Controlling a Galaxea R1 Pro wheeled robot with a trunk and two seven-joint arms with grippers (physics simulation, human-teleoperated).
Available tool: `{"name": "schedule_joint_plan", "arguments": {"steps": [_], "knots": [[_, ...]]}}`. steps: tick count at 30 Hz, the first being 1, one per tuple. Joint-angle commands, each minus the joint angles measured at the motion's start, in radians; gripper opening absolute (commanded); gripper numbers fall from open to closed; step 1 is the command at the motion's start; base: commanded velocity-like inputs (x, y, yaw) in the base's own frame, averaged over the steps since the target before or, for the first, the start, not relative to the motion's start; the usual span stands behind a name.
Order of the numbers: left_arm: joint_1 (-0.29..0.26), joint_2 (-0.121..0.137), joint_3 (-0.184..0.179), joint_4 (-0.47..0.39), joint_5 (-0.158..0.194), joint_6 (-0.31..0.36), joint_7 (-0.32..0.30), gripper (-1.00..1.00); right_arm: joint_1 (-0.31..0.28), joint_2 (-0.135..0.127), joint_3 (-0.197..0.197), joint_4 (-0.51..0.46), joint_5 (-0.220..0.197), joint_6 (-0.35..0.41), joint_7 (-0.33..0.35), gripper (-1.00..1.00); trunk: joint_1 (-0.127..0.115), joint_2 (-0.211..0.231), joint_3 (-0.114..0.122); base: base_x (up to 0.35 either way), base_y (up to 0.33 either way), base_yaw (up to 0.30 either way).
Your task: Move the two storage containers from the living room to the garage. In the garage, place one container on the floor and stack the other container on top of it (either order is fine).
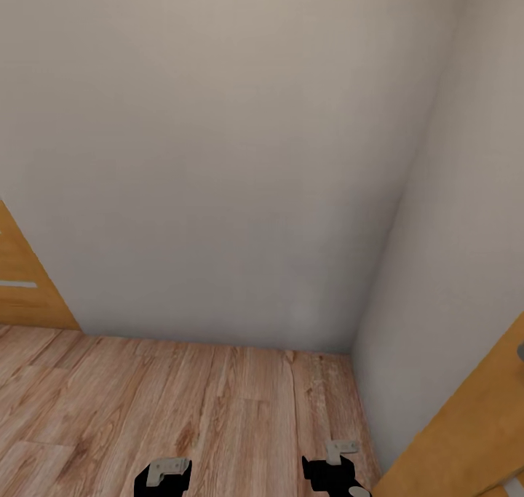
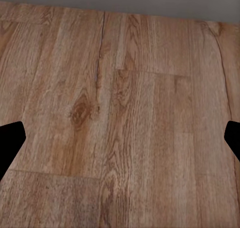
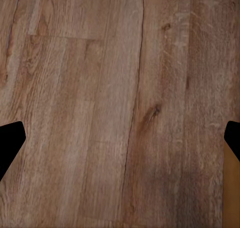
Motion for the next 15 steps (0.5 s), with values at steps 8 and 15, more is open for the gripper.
{"name": "schedule_joint_plan", "arguments": {"steps": [8, 15], "knots": [[-0.001, 0.000, 0.003, 0.001, 0.001, -0.003, -0.002, 1.00, -0.001, 0.000, 0.002, 0.001, 0.001, -0.003, -0.002, 1.00, 0.000, -0.001, -0.001, 0.008, 0.000, 0.007], [-0.001, 0.000, 0.003, 0.001, 0.001, -0.003, -0.002, 1.00, -0.001, 0.000, 0.002, 0.001, 0.001, -0.003, -0.002, 1.00, 0.000, -0.001, -0.001, 0.001, 0.000, 0.100]]}}
